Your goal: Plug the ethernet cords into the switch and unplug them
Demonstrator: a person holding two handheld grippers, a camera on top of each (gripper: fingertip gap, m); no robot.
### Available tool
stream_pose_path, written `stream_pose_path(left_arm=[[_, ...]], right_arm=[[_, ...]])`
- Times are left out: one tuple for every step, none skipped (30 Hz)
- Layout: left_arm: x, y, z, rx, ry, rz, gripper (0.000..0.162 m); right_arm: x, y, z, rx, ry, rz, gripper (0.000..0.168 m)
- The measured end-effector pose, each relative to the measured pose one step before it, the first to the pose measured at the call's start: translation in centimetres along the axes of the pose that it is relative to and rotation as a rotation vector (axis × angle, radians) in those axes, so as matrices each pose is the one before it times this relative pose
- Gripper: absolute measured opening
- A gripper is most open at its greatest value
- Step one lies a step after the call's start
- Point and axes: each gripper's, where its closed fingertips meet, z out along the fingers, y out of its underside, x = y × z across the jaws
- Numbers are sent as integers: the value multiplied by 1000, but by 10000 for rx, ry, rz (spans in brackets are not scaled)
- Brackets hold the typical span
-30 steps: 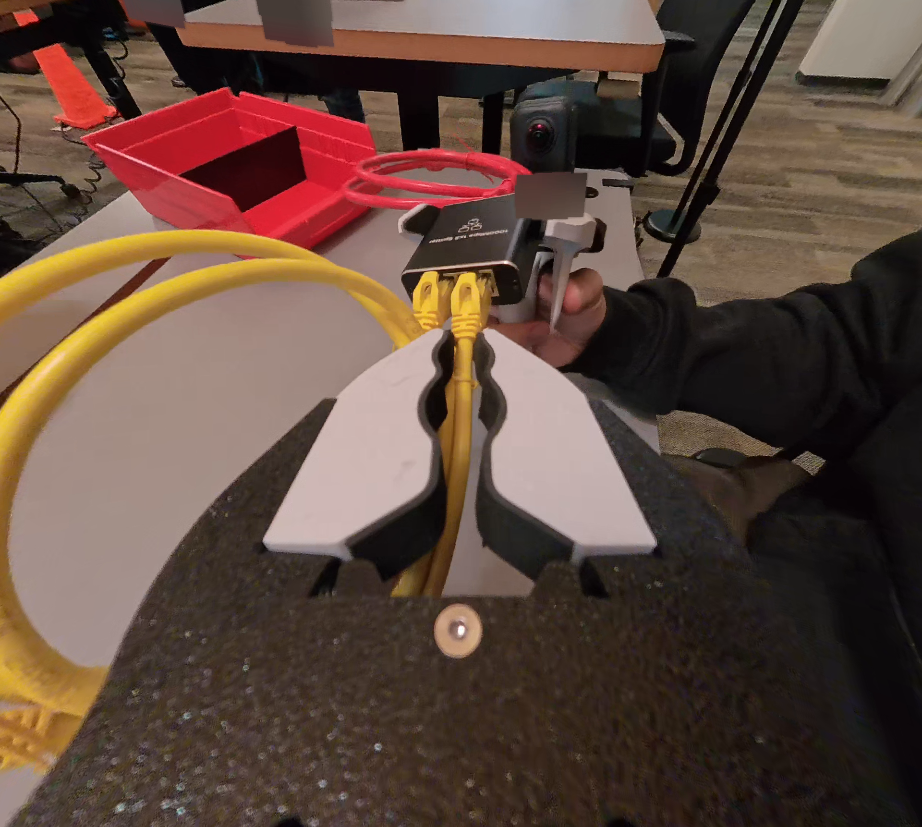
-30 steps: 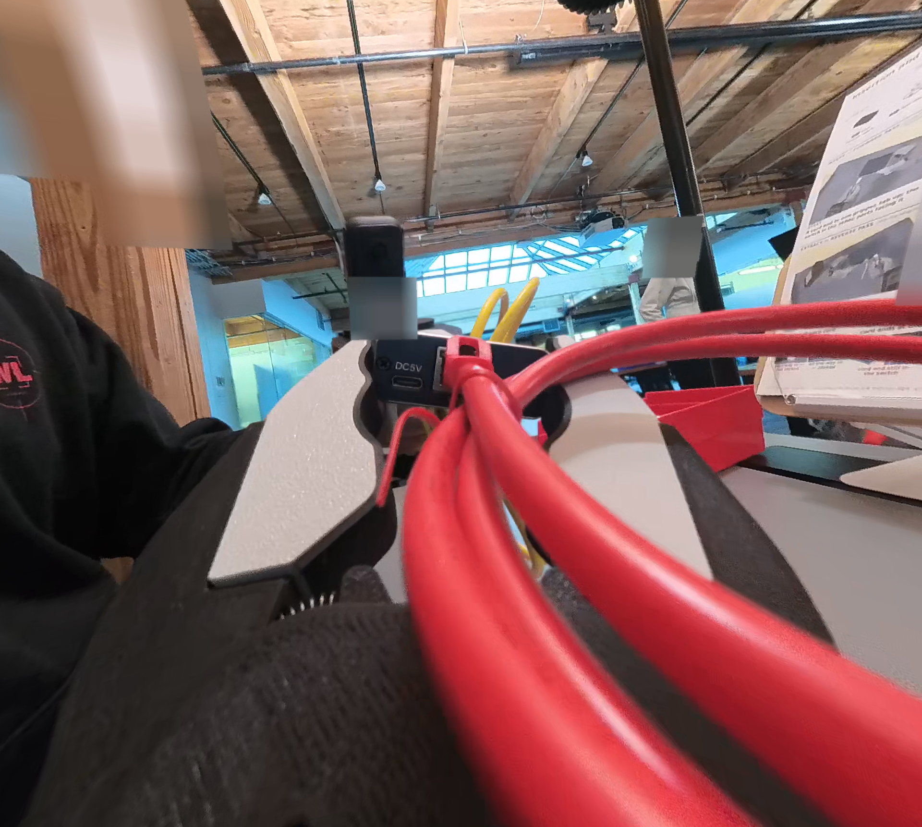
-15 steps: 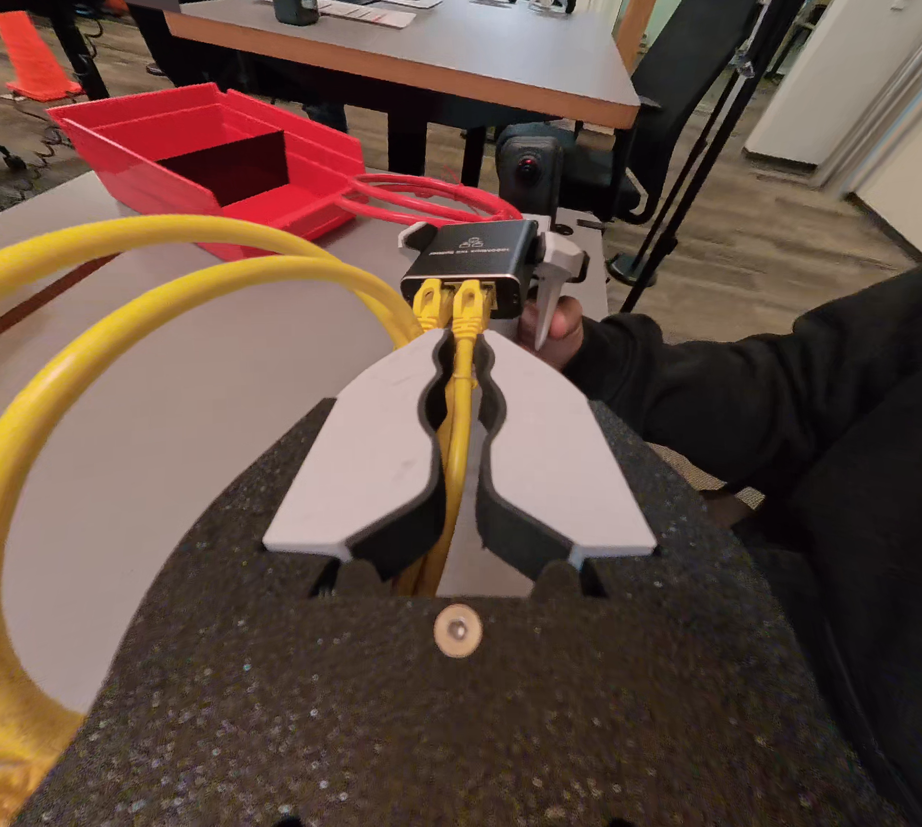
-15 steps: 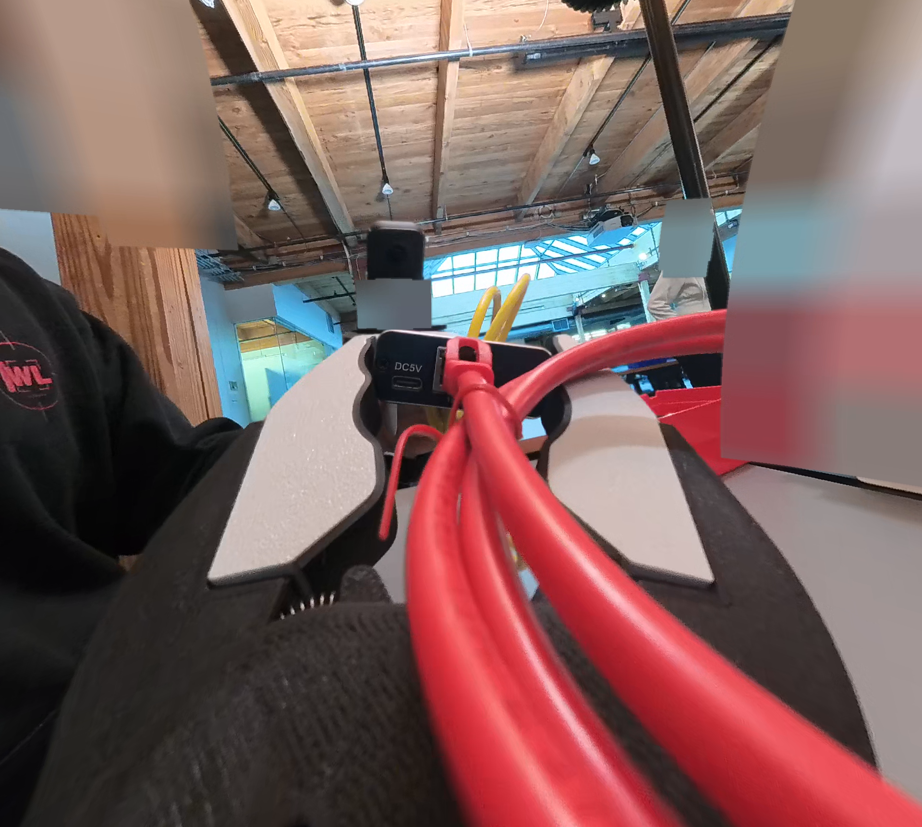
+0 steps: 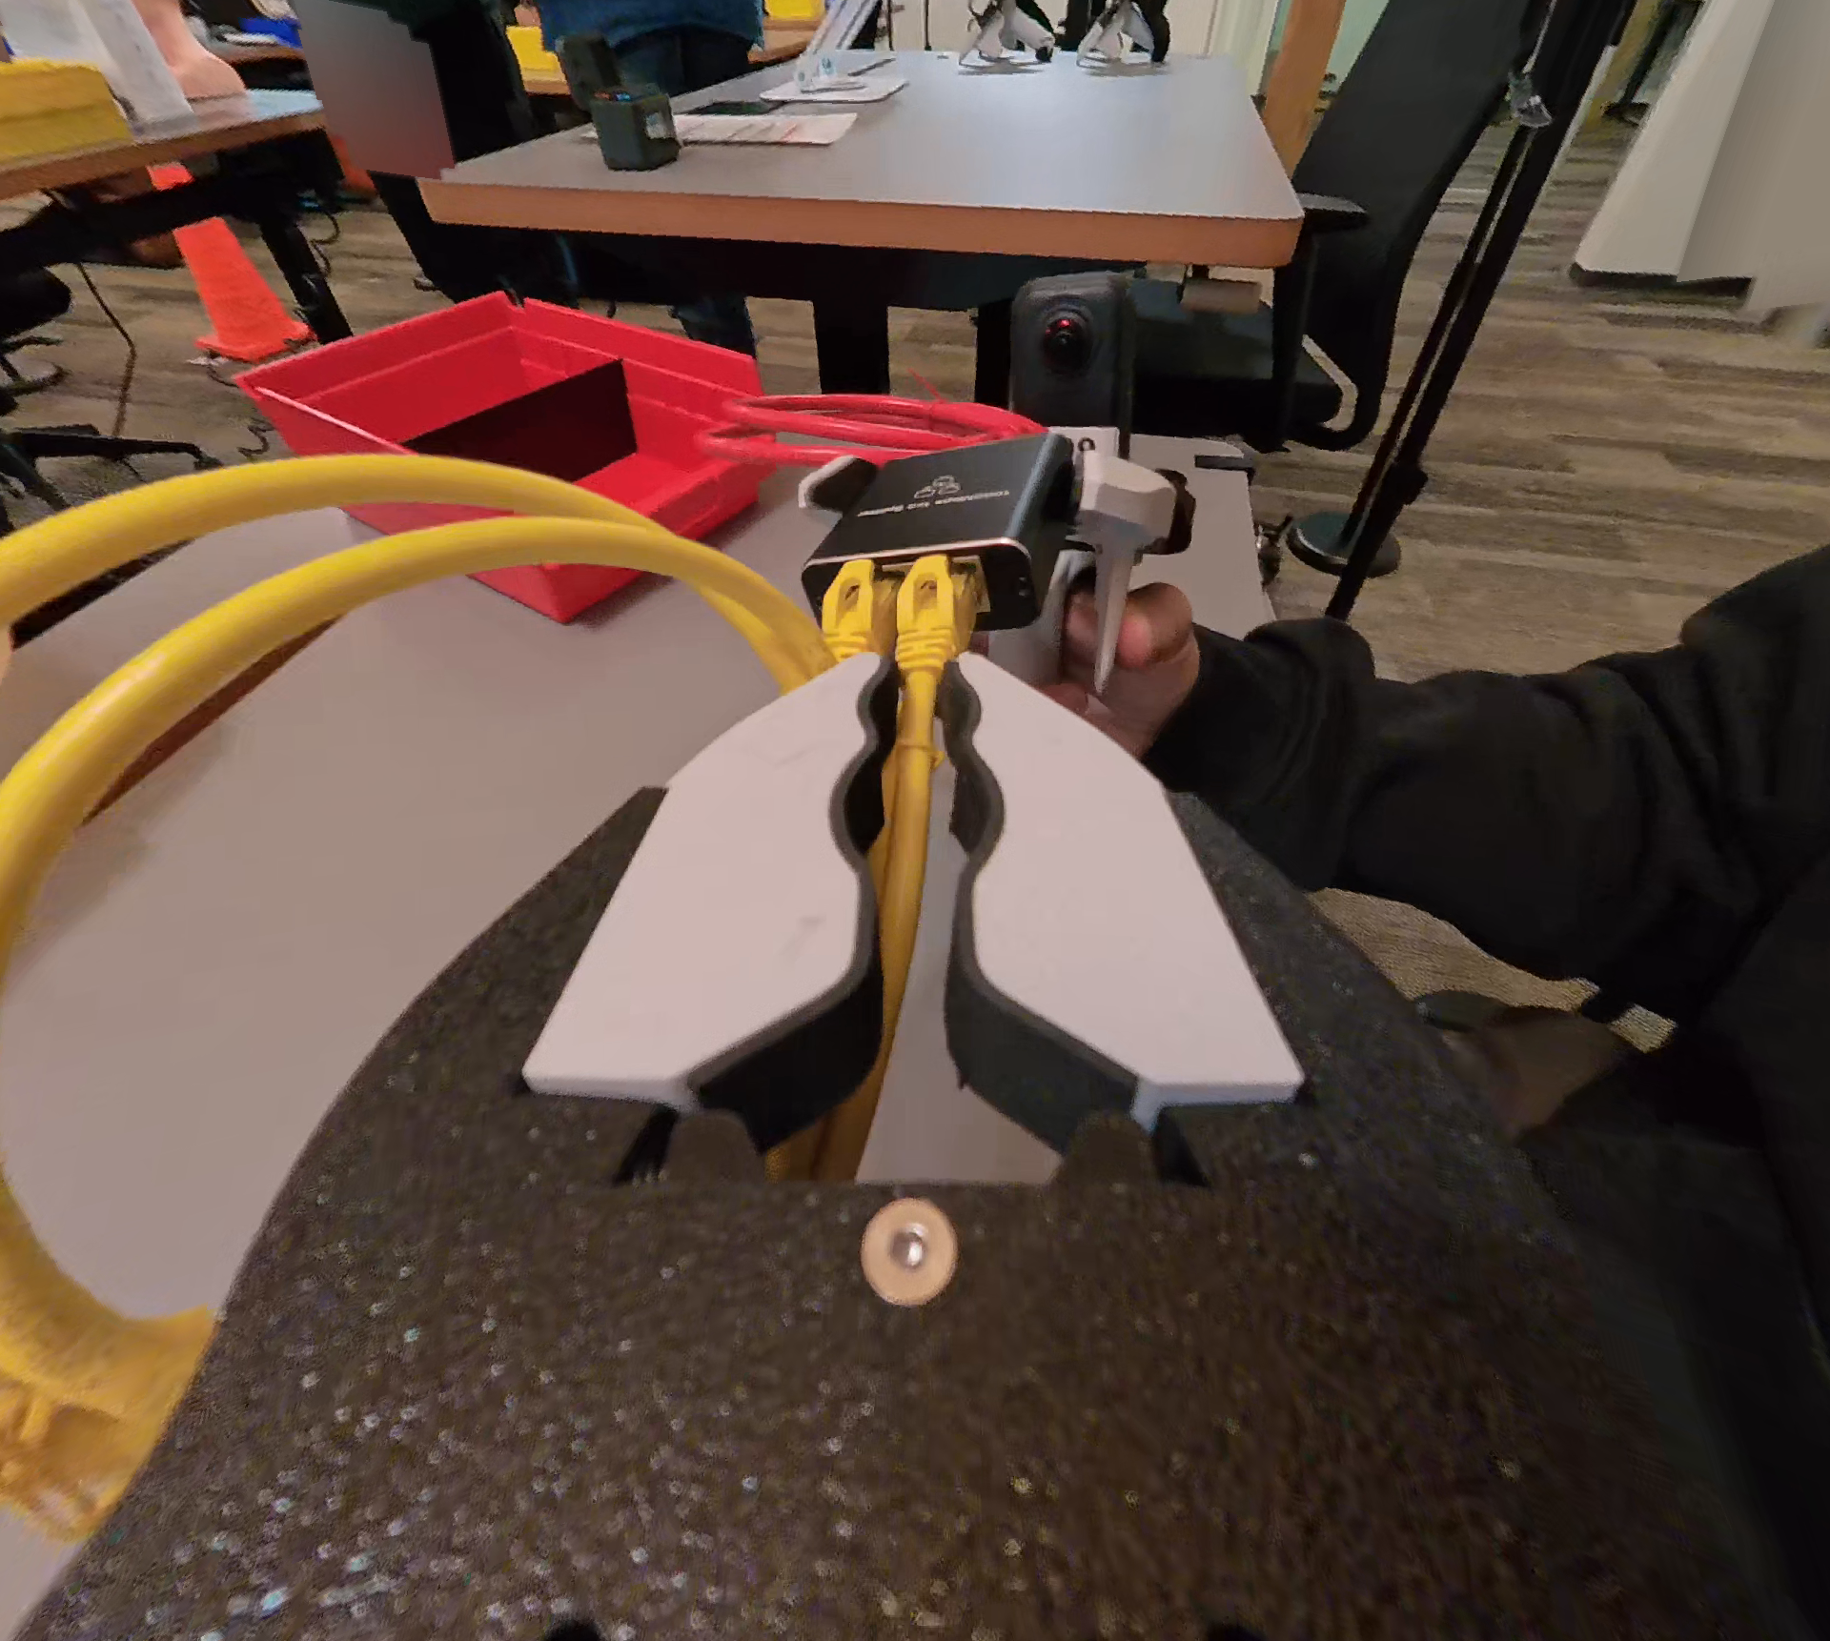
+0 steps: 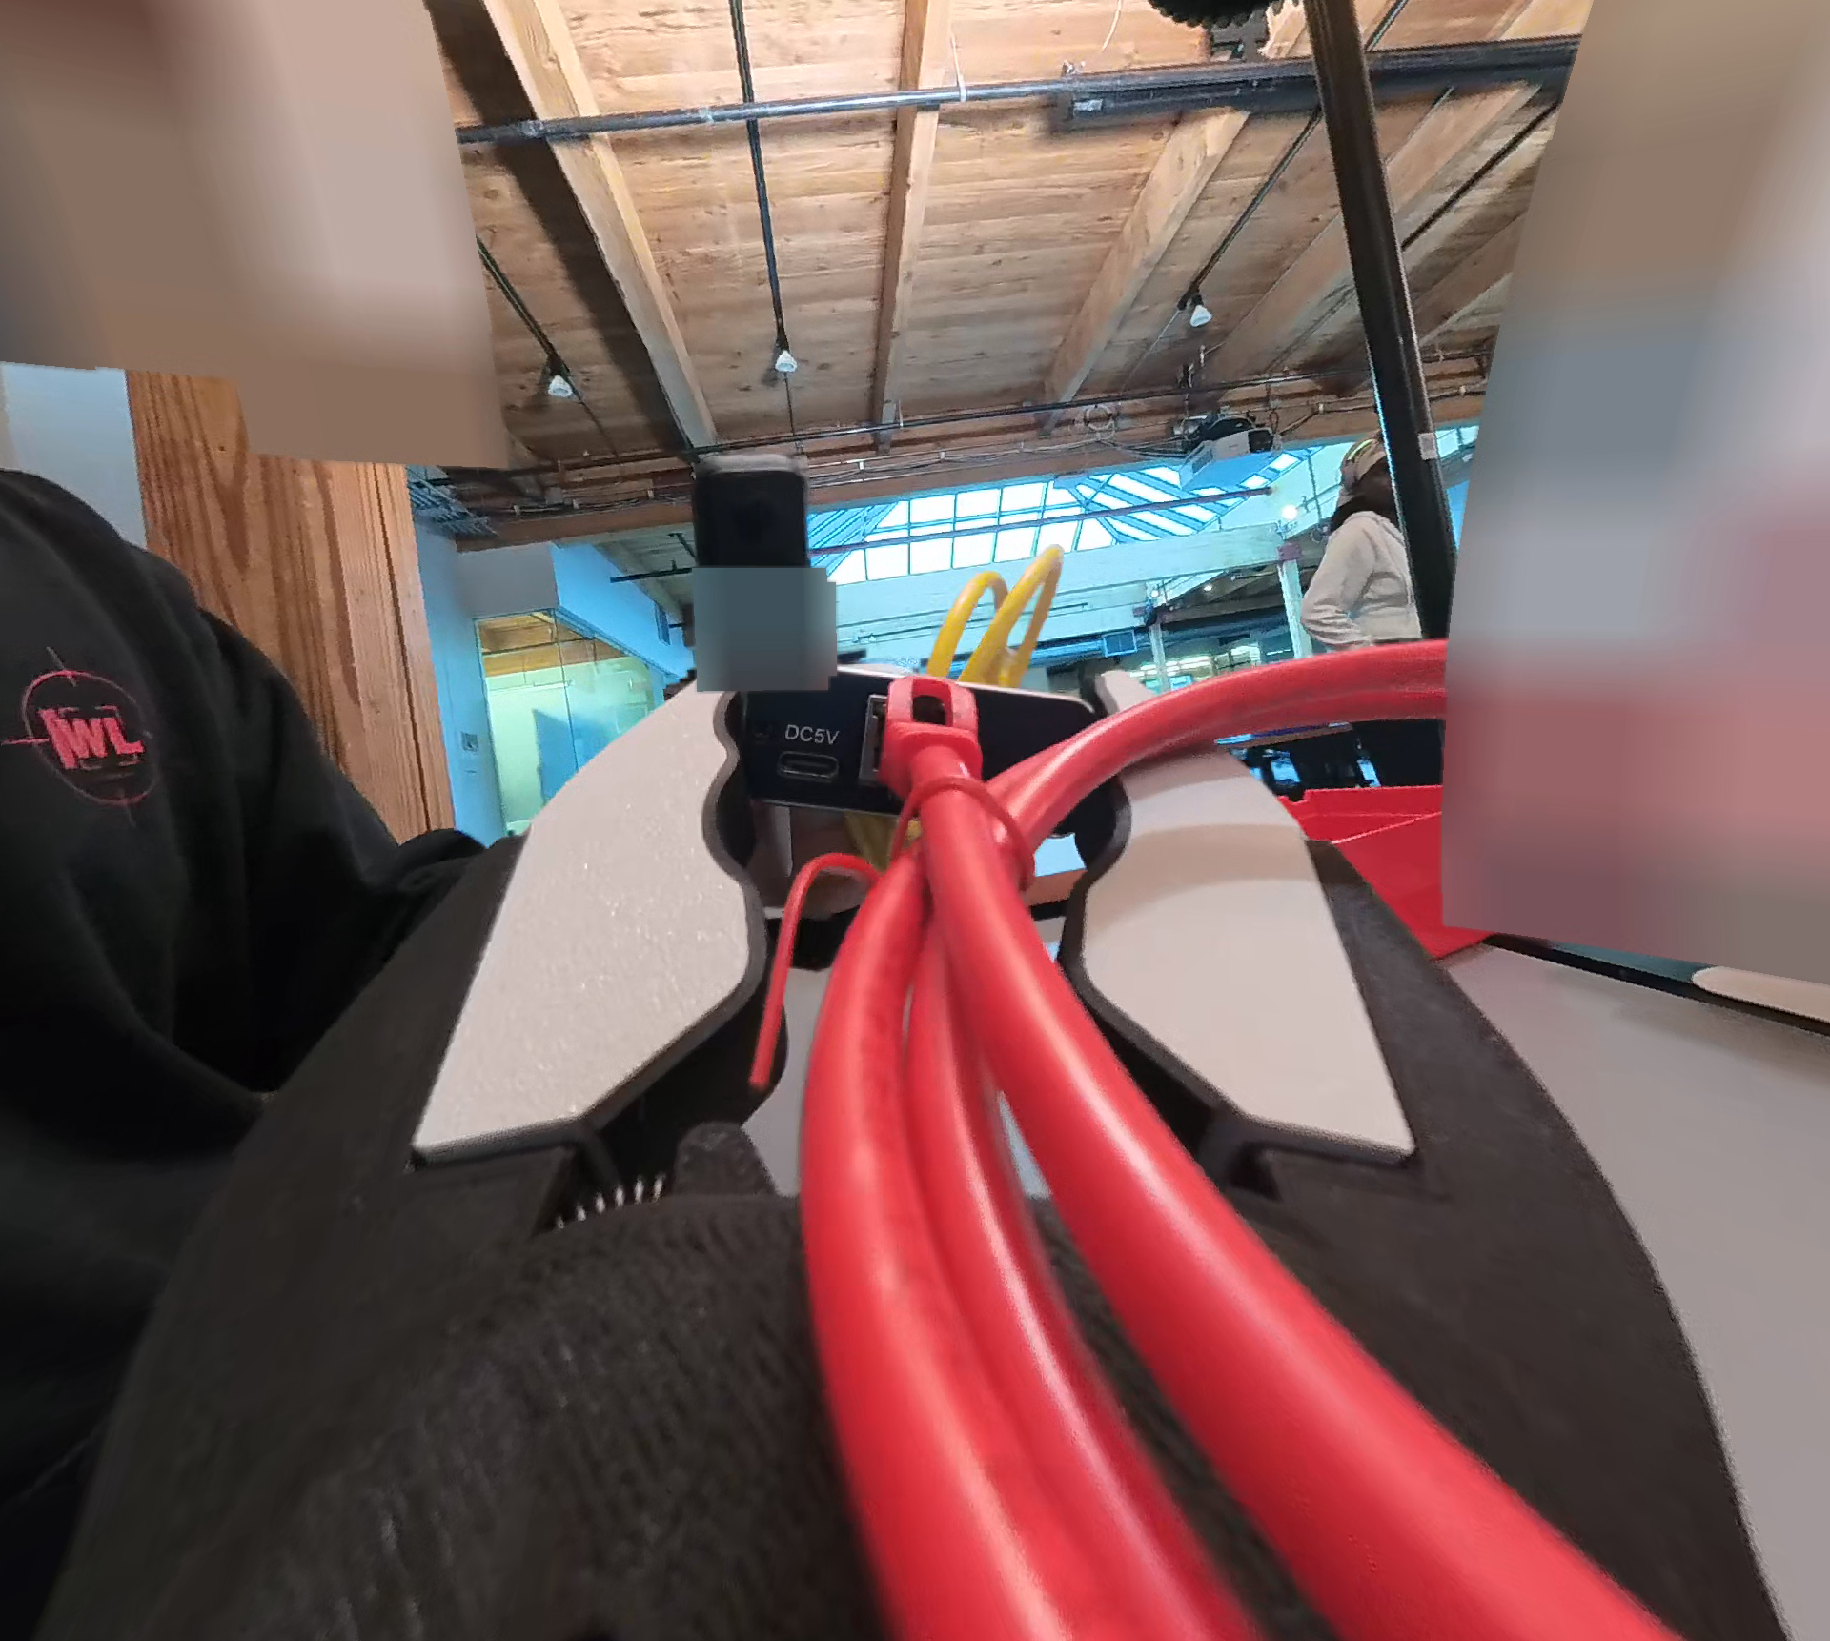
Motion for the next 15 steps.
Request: stream_pose_path(left_arm=[[-35,-83,16,87,-87,9,8],[90,-74,16,70,16,-96,8],[155,-92,-10,87,95,-194,8],[74,-130,-47,129,85,-257,8],[34,-165,-87,178,103,-301,8],[85,-137,-94,141,124,-238,8],[101,-99,-71,71,87,-137,8],[134,-139,-66,79,89,-144,8],[99,-139,-39,57,91,-186,8],[-17,-45,8,-27,21,-156,8],[-119,43,23,-108,-51,-25,8],[-121,51,12,-130,-121,111,8],[-68,-10,23,-111,-143,156,8],[2,-102,6,-76,-113,134,8],[-5,-79,-12,-128,-96,115,8]], right_arm=[[56,-11,-7,37,17,48,65],[-35,6,-45,67,-78,95,66],[-145,-13,-48,71,-131,51,66],[-62,3,27,1,-48,22,66],[-79,2,106,-37,-17,-42,66],[-130,-35,109,1,-40,-54,66],[-110,10,64,-17,-27,-28,66],[-127,6,51,19,-74,25,66],[-95,-26,44,78,-71,41,66],[25,11,-1,40,13,20,66],[120,60,-26,-32,48,41,66],[116,172,-37,-110,44,30,66],[59,124,-38,-71,29,-11,66],[-4,52,-15,7,-25,52,66],[-7,111,-11,-39,-30,59,66]])
